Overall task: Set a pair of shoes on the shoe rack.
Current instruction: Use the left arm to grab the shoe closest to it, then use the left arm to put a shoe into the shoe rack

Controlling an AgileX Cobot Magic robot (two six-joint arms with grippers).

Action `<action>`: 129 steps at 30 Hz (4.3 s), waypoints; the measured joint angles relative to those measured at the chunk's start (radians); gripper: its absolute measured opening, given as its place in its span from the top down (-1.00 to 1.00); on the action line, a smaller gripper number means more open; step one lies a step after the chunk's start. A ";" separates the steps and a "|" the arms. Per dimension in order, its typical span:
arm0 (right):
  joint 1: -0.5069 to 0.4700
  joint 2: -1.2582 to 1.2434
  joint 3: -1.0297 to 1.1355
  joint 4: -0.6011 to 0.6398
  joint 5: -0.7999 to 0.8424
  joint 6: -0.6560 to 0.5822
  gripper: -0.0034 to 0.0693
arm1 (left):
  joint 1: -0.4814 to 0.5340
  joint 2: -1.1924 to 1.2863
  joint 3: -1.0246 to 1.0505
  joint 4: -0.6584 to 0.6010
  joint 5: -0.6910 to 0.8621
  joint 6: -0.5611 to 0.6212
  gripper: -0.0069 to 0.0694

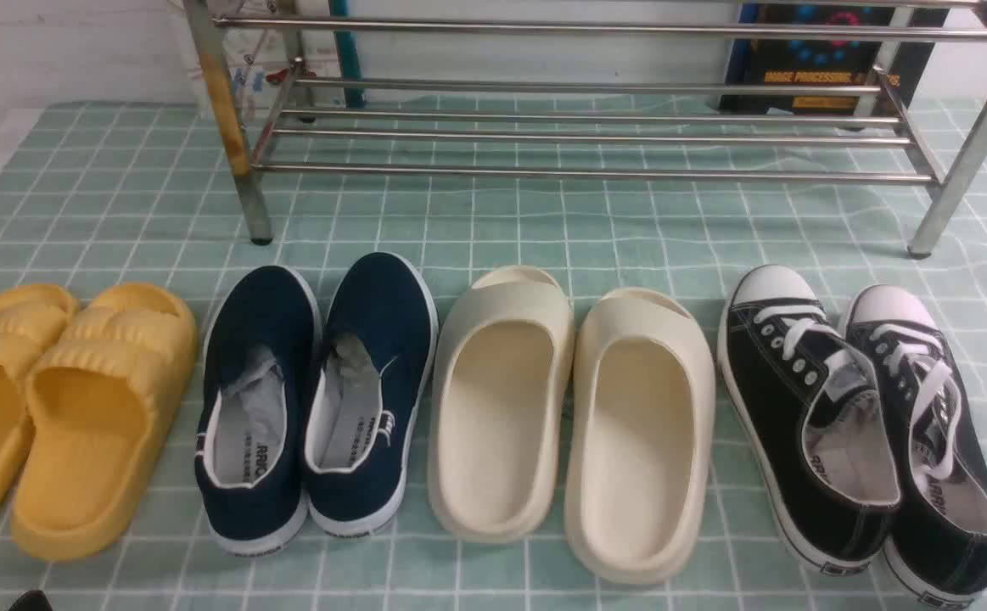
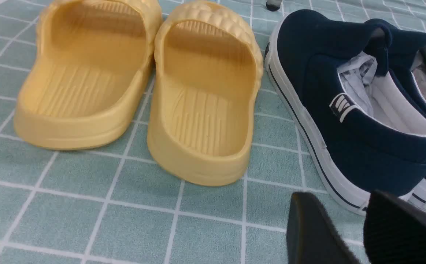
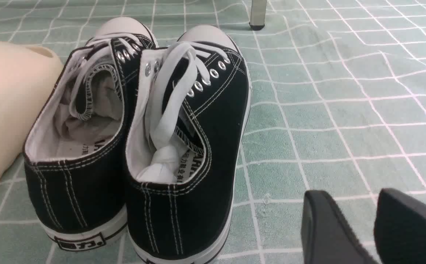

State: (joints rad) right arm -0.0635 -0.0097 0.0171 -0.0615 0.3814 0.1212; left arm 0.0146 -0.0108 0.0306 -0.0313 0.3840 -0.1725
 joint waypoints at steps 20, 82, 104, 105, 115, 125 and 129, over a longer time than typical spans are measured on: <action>0.000 0.000 0.000 0.000 0.000 0.000 0.23 | 0.000 0.000 0.000 -0.076 -0.078 -0.095 0.19; 0.000 0.000 0.000 0.000 0.000 0.000 0.23 | -0.223 1.386 -0.957 0.079 0.565 -0.288 -0.30; 0.000 0.000 0.000 0.000 0.000 0.000 0.23 | -0.223 1.575 -0.959 0.077 0.375 -0.374 0.78; 0.000 0.000 0.000 0.000 0.000 0.000 0.23 | -0.223 1.543 -0.964 0.075 0.403 -0.358 0.77; 0.000 0.000 0.000 0.000 0.000 0.000 0.23 | -0.223 1.375 -1.151 0.026 0.528 -0.252 0.77; 0.000 0.000 0.000 0.000 0.000 0.000 0.23 | -0.225 1.664 -1.440 0.009 0.539 -0.230 0.77; 0.000 0.000 0.000 0.000 0.000 0.000 0.23 | -0.225 1.757 -1.544 0.009 0.538 -0.229 0.77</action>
State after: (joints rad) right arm -0.0635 -0.0097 0.0171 -0.0615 0.3814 0.1212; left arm -0.2099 1.7466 -1.5132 -0.0226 0.9218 -0.4014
